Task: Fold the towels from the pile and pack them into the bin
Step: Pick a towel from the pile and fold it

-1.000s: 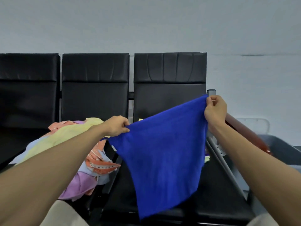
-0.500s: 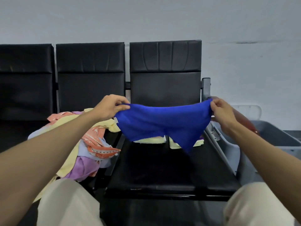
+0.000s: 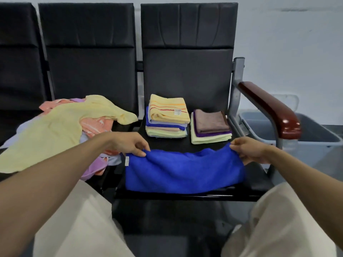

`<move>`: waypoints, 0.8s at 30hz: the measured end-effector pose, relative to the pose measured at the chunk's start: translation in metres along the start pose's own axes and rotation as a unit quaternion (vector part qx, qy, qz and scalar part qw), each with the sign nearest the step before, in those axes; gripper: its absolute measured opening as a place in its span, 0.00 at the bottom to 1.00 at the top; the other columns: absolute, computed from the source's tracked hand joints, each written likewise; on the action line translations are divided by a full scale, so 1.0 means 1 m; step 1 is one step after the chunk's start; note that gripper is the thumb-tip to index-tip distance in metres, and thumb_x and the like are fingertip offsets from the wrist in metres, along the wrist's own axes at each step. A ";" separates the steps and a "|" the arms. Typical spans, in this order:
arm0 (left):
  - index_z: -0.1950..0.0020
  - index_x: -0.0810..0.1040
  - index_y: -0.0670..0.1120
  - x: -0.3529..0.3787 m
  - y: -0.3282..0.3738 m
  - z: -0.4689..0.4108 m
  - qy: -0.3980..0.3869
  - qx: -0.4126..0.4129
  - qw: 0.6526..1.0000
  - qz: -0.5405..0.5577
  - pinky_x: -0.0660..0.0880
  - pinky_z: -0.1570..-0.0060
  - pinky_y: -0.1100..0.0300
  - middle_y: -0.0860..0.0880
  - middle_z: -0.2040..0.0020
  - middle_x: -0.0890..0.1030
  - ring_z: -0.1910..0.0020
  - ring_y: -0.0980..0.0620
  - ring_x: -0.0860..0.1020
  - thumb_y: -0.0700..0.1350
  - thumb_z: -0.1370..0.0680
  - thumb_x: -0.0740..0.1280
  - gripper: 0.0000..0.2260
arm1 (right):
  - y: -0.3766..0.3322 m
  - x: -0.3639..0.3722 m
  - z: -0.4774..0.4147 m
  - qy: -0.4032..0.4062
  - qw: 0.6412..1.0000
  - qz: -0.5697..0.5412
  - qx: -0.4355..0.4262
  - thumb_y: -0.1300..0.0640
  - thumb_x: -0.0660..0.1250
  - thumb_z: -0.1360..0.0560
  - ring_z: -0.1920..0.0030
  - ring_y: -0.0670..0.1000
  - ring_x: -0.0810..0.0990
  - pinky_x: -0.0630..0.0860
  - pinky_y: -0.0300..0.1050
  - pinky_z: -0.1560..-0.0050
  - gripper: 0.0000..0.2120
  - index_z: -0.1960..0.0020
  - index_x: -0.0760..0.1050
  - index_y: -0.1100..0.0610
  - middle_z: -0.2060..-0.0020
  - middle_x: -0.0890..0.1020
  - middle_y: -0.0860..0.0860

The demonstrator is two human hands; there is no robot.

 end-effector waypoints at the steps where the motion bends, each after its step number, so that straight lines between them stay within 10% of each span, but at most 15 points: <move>1: 0.49 0.82 0.54 -0.003 -0.003 -0.006 0.000 -0.007 1.000 0.006 0.76 0.42 0.42 0.49 0.47 0.84 0.46 0.48 0.81 0.44 0.21 0.66 0.07 | 0.001 -0.003 -0.007 0.024 1.000 -0.001 -0.003 0.59 0.55 0.17 0.59 0.56 0.78 0.79 0.49 0.64 0.09 0.51 0.72 0.60 0.58 0.76 0.59; 12: 0.51 0.78 0.53 -0.014 -0.050 -0.084 0.053 -0.081 0.992 -0.085 0.77 0.48 0.55 0.51 0.50 0.82 0.52 0.52 0.79 0.45 0.21 0.67 0.03 | 0.016 -0.001 -0.072 0.118 0.981 0.146 0.039 0.60 0.61 0.20 0.64 0.55 0.80 0.81 0.46 0.72 0.08 0.52 0.76 0.63 0.60 0.78 0.58; 18: 0.40 0.77 0.48 -0.004 -0.077 -0.089 0.159 -0.098 0.980 -0.070 0.69 0.56 0.66 0.56 0.57 0.75 0.58 0.59 0.75 0.48 0.21 0.67 0.12 | -0.012 0.004 -0.088 0.142 0.921 0.354 -0.083 0.53 0.67 0.23 0.47 0.54 0.79 0.75 0.45 0.47 0.12 0.41 0.76 0.56 0.46 0.81 0.54; 24: 0.46 0.73 0.53 0.003 -0.088 -0.086 0.110 -0.129 0.977 -0.129 0.70 0.41 0.57 0.51 0.48 0.67 0.45 0.53 0.67 0.55 0.25 0.70 0.12 | -0.011 0.047 -0.110 -0.018 0.890 0.435 -0.132 0.44 0.65 0.23 0.38 0.50 0.71 0.66 0.55 0.33 0.21 0.32 0.70 0.46 0.40 0.76 0.47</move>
Point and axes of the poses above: each hand's wrist, its own z-axis away from the middle knuckle, its own x-axis out of the palm, y = z × x, the point moved 7 cm from there along -z, towards the middle knuckle
